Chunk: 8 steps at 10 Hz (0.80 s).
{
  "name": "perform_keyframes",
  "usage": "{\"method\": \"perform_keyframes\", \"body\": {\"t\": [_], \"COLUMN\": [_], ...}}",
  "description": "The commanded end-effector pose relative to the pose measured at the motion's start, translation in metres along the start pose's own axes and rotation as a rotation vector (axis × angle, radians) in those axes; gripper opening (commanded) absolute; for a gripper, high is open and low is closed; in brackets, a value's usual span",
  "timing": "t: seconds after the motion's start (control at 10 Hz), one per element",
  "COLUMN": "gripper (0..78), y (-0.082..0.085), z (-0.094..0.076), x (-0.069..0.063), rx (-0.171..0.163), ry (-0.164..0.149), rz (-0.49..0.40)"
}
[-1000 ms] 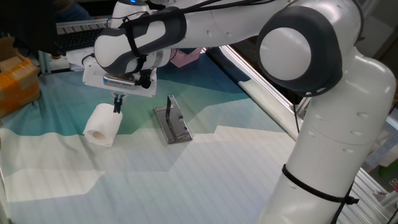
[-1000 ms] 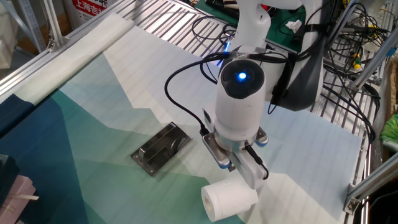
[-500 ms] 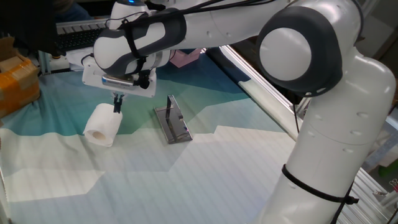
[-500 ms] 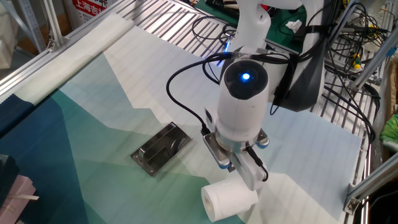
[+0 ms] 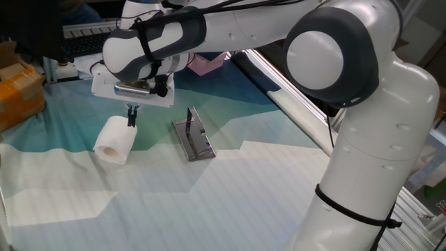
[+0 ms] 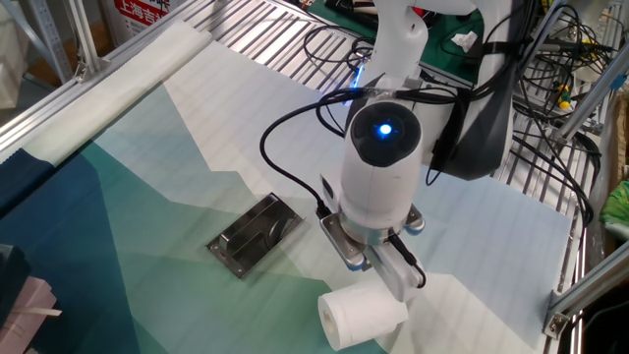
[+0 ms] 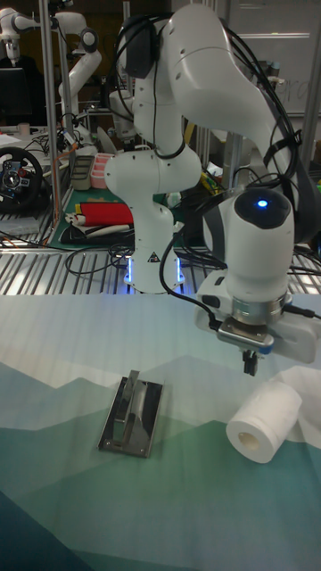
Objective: Put the toilet paper on its holder
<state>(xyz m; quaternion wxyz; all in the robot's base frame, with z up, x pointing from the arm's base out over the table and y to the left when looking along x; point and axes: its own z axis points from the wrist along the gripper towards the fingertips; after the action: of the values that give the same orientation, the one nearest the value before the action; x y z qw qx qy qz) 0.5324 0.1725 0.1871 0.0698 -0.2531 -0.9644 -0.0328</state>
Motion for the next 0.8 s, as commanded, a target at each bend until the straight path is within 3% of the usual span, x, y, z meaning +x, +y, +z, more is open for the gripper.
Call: {"method": "perform_keyframes", "body": {"t": [0.1, 0.4, 0.8], "gripper": [0.0, 0.0, 0.0], "y": [0.0, 0.001, 0.015], "z": [-0.001, -0.001, 0.007], "x": [0.0, 0.0, 0.0], "rx": [-0.007, -0.013, -0.017], "ry": [-0.001, 0.002, 0.002], "rz": [-0.028, -0.021, -0.001]}}
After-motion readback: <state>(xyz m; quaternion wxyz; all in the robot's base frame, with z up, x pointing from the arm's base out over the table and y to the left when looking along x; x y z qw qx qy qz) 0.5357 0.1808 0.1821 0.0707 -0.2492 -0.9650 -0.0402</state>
